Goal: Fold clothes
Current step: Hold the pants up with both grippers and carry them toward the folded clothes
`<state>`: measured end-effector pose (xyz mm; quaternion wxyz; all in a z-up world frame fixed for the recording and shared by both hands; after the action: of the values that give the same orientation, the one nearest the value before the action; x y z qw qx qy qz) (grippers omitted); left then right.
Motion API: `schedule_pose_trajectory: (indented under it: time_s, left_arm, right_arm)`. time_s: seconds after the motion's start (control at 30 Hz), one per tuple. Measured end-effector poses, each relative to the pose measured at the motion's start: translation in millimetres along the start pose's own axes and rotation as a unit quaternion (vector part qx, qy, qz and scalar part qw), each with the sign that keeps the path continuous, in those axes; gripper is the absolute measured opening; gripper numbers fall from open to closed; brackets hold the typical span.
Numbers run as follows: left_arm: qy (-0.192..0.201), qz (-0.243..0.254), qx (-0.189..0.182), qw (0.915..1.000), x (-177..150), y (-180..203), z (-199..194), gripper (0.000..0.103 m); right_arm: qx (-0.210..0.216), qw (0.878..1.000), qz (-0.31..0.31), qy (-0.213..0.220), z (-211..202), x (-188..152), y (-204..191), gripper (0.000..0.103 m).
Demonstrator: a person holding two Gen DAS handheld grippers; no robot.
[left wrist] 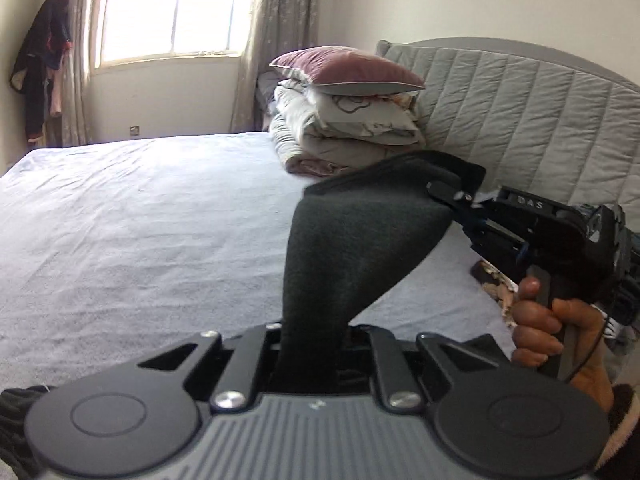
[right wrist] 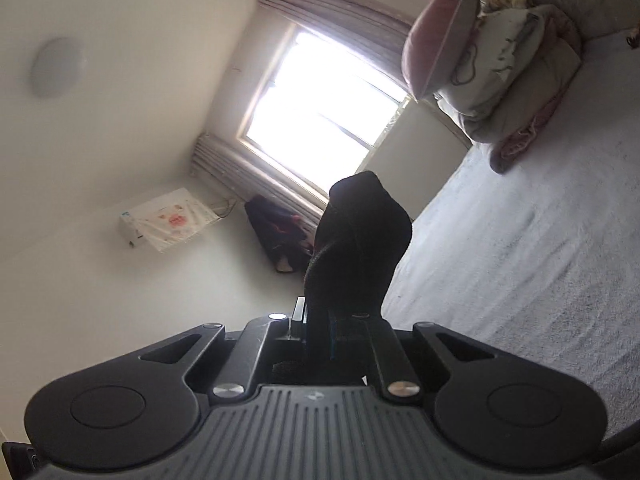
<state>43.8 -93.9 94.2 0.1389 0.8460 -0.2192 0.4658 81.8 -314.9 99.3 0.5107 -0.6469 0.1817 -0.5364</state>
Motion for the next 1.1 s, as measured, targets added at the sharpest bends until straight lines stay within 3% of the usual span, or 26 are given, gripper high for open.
schedule_pose_trajectory:
  time_s: [0.13,0.37,0.57,0.73,0.8,0.87,0.93,1.1]
  left_arm:
    - [-0.029,0.012,-0.024,0.9992,-20.5,17.3,13.7,0.012]
    - [-0.081,0.009,-0.065,0.9946,-81.5,58.2,54.8,0.012]
    - [-0.122,0.015,-0.085,0.9888,-121.5,86.3,87.3,0.013]
    - [-0.15,0.024,-0.093,0.984,-149.1,99.4,104.4,0.017]
    - [-0.158,0.021,-0.115,0.9806,-154.0,101.8,109.1,0.021]
    - [-0.156,-0.005,-0.152,0.9759,-153.0,100.4,108.4,0.036]
    - [-0.157,-0.05,-0.188,0.9682,-149.0,93.7,110.4,0.041]
    - [-0.159,-0.137,-0.235,0.9491,-138.1,81.4,135.7,0.041]
  right_arm:
    - [-0.025,1.0,-0.003,-0.007,-10.2,1.8,15.0,0.011]
    - [-0.121,0.992,-0.018,-0.036,-18.5,-7.1,68.6,0.011]
    - [-0.234,0.969,-0.022,-0.077,-35.5,-18.8,121.4,0.011]
    - [-0.301,0.948,-0.015,-0.102,-51.0,-27.2,155.7,0.015]
    - [-0.317,0.943,-0.008,-0.102,-59.6,-26.2,164.0,0.017]
    - [-0.324,0.941,-0.001,-0.1,-70.3,-24.2,167.7,0.018]
    - [-0.326,0.94,0.005,-0.098,-80.5,-21.8,169.7,0.018]
    - [-0.334,0.939,-0.01,-0.082,-101.4,-13.0,162.2,0.025]
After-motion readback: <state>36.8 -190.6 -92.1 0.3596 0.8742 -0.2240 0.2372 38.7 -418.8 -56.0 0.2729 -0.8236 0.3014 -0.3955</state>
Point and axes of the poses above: each gripper's, at about its wrist camera, not at the fingertips, and z roughly the way its jaws point, y to its right, x to its top, the point moved 9 cm from there along z, roughly the way its jaws point, and after that the axes turned 6 degrees about z, right-handed, at the moved point
